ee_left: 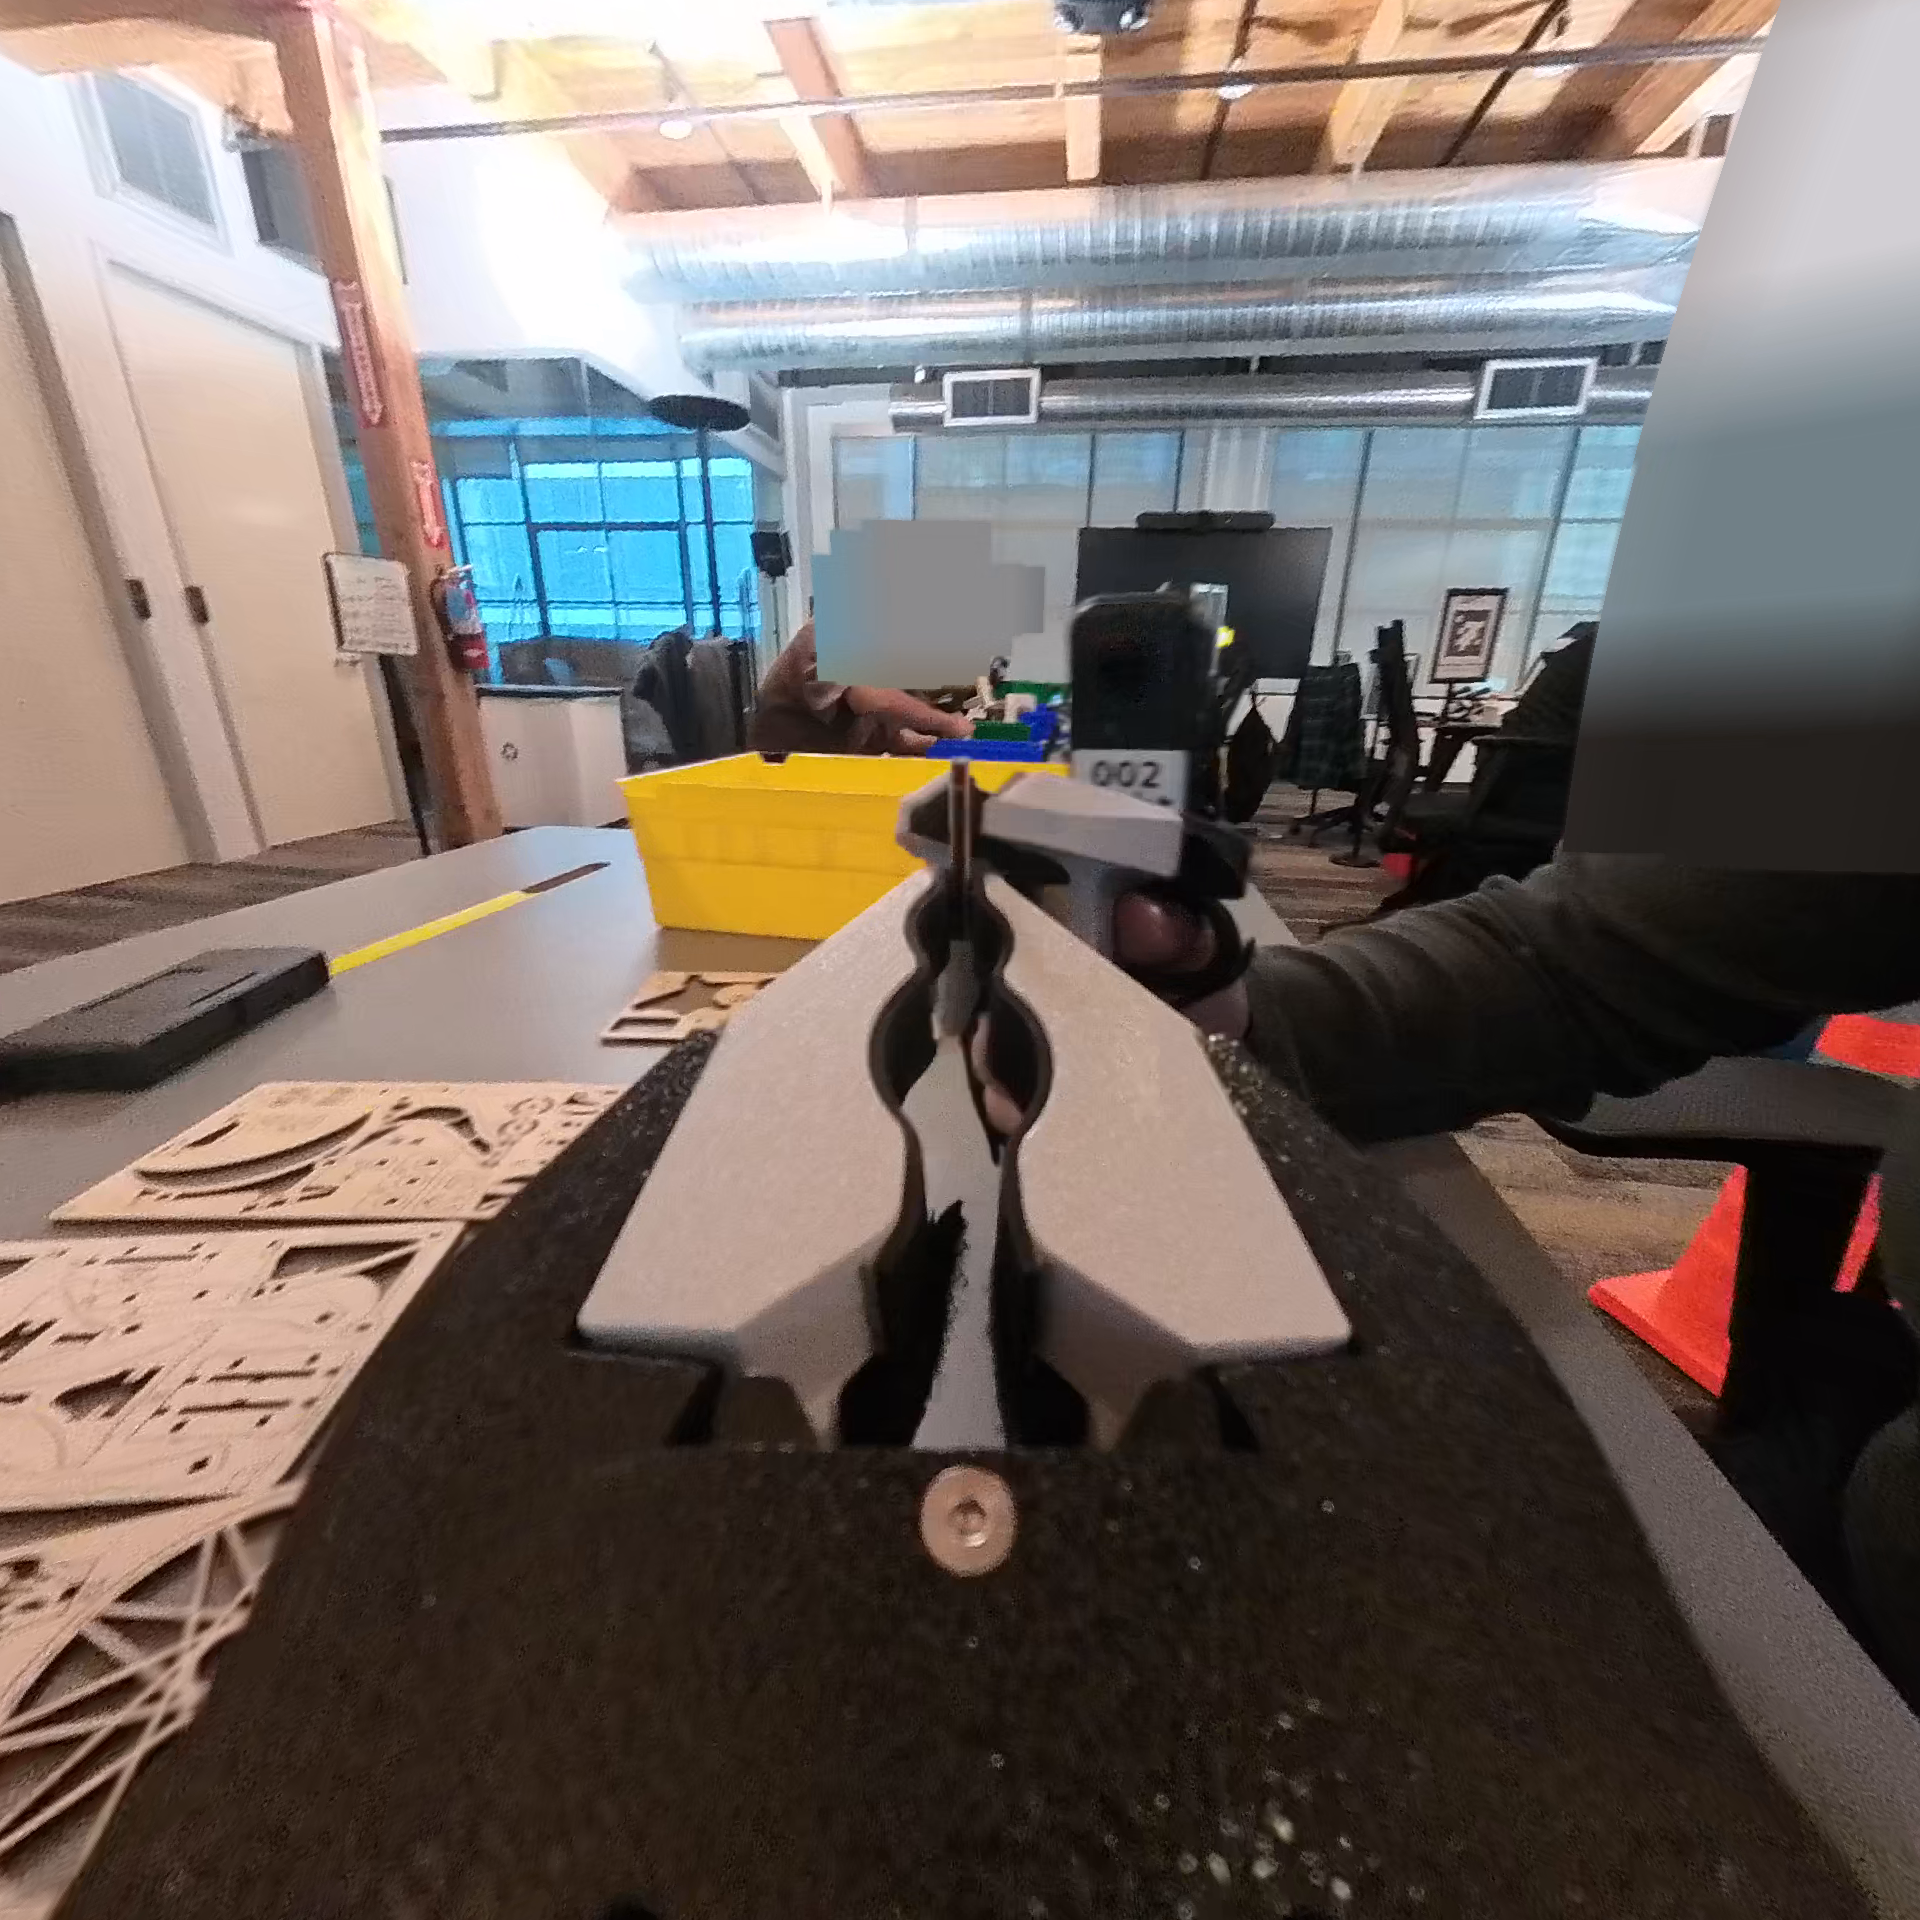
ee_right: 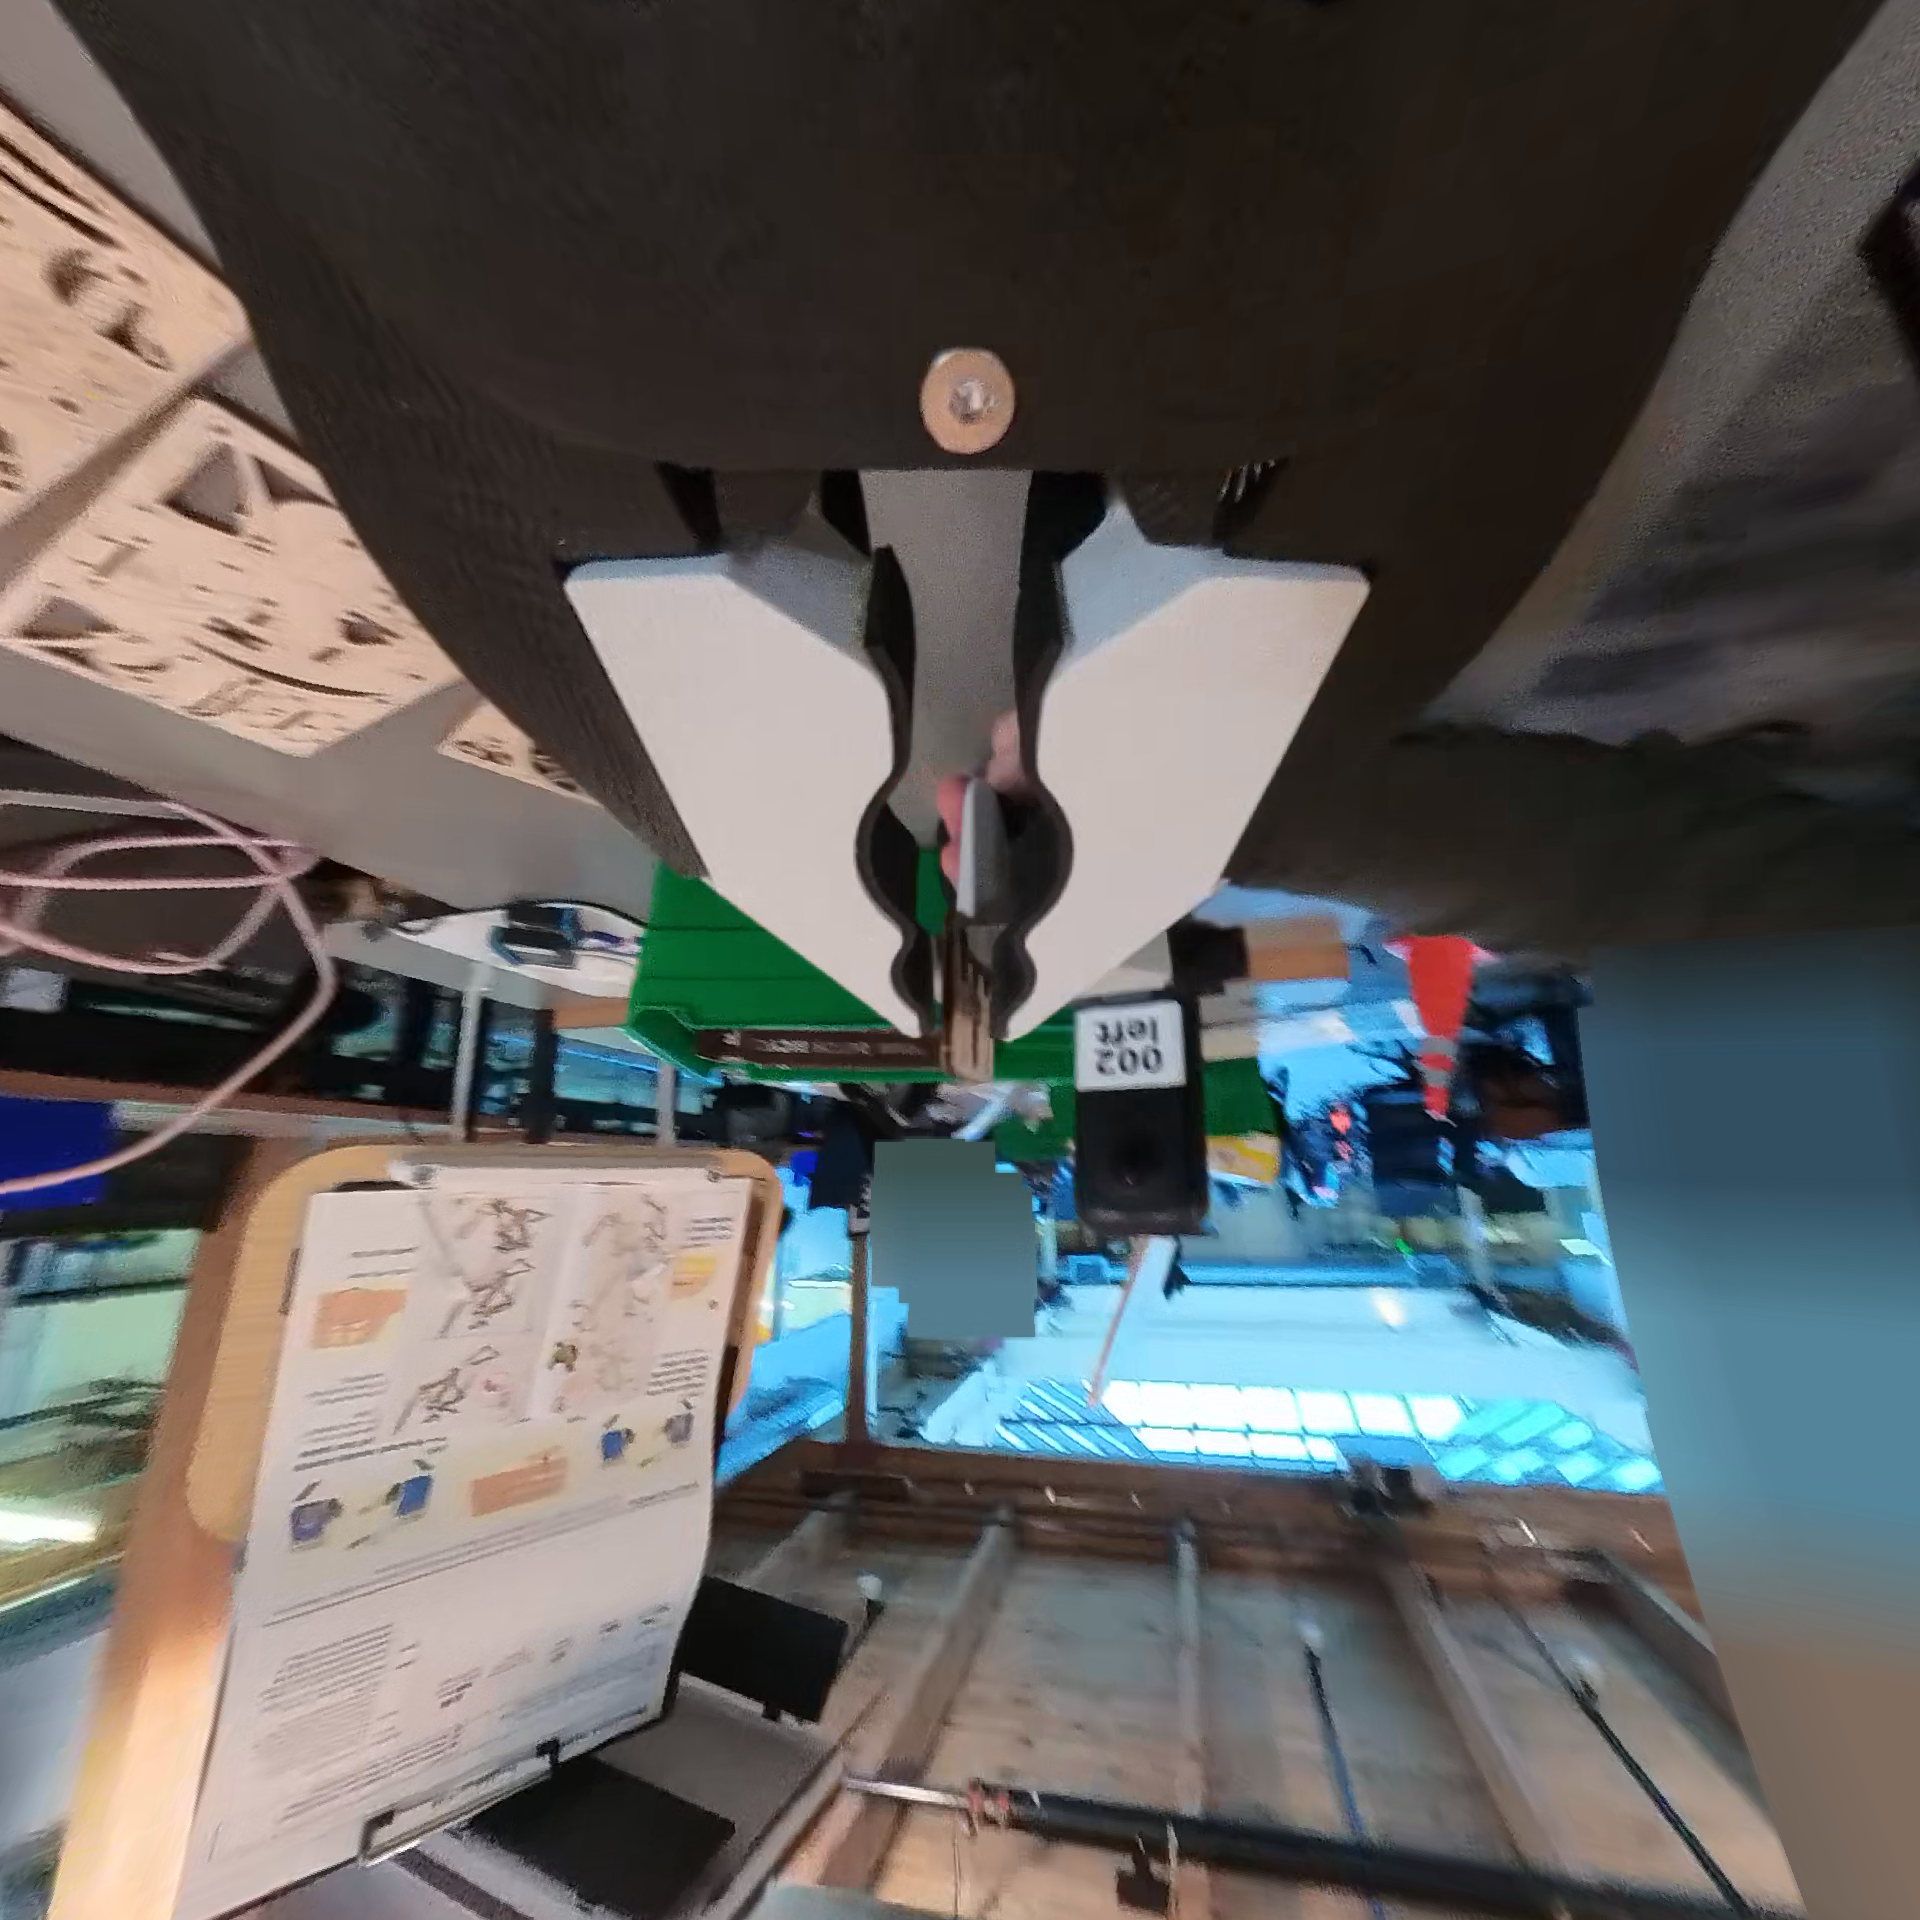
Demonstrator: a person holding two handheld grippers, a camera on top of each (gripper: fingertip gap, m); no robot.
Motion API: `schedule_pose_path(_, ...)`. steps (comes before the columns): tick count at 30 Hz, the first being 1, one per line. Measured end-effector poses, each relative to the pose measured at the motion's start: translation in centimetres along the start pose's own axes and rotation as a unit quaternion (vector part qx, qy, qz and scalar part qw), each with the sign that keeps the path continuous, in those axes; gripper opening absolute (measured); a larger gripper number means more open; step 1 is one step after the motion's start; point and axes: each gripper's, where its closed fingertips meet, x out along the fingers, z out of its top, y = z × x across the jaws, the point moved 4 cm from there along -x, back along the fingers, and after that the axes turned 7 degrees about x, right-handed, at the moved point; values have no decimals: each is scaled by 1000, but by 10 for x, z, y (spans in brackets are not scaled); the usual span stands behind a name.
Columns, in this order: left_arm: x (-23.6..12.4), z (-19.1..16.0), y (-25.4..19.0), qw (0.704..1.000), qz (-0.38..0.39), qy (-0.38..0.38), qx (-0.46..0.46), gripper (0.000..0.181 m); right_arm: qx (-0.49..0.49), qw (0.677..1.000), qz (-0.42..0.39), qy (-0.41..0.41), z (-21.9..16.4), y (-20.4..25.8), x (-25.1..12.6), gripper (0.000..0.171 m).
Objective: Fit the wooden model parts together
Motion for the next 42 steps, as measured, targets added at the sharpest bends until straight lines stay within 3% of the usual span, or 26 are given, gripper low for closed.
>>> schedule_pose_path(8, 2, -8, 2, 999, 5, 49, 8, 1, -7, 1000, -11, 14, -4, -3, 0, 8)
schedule_pose_path(25, 1, -10, 5, 998, 20, 51, 11, 0, -1, 999, -19, 26, -2, -8, -1, 7)
schedule_pose_path(33, -1, -5, 4, 1000, 5, 18, -14, 0, -1, 1000, 2, 27, -2, -6, -2, 7)
schedule_pose_path(42, 1, -9, 2, 999, 9, 43, 13, 0, -4, 1000, 2, 24, -3, -6, -3, 6)
